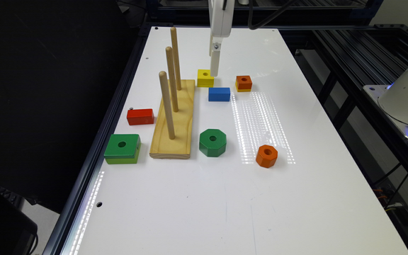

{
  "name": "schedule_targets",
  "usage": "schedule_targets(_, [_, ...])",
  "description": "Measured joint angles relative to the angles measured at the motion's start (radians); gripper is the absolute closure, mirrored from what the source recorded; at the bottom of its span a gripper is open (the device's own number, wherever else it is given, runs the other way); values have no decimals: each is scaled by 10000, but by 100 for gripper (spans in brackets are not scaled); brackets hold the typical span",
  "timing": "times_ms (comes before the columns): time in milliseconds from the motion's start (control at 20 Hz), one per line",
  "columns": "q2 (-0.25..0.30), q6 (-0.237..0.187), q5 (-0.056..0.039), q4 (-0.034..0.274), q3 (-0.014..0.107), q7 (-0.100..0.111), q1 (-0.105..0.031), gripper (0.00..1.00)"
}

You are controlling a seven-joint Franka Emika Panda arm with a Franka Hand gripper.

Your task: Pick up yellow block.

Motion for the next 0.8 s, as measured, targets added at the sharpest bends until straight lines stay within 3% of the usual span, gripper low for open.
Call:
schedule_targets(250, [3, 0, -17, 17, -7, -38, -51, 0])
schedule_targets(500, [112, -1, -21, 152, -9, -258, -269, 0])
schedule_targets(800, [306, -20, -47, 375, -33, -681, -680, 0])
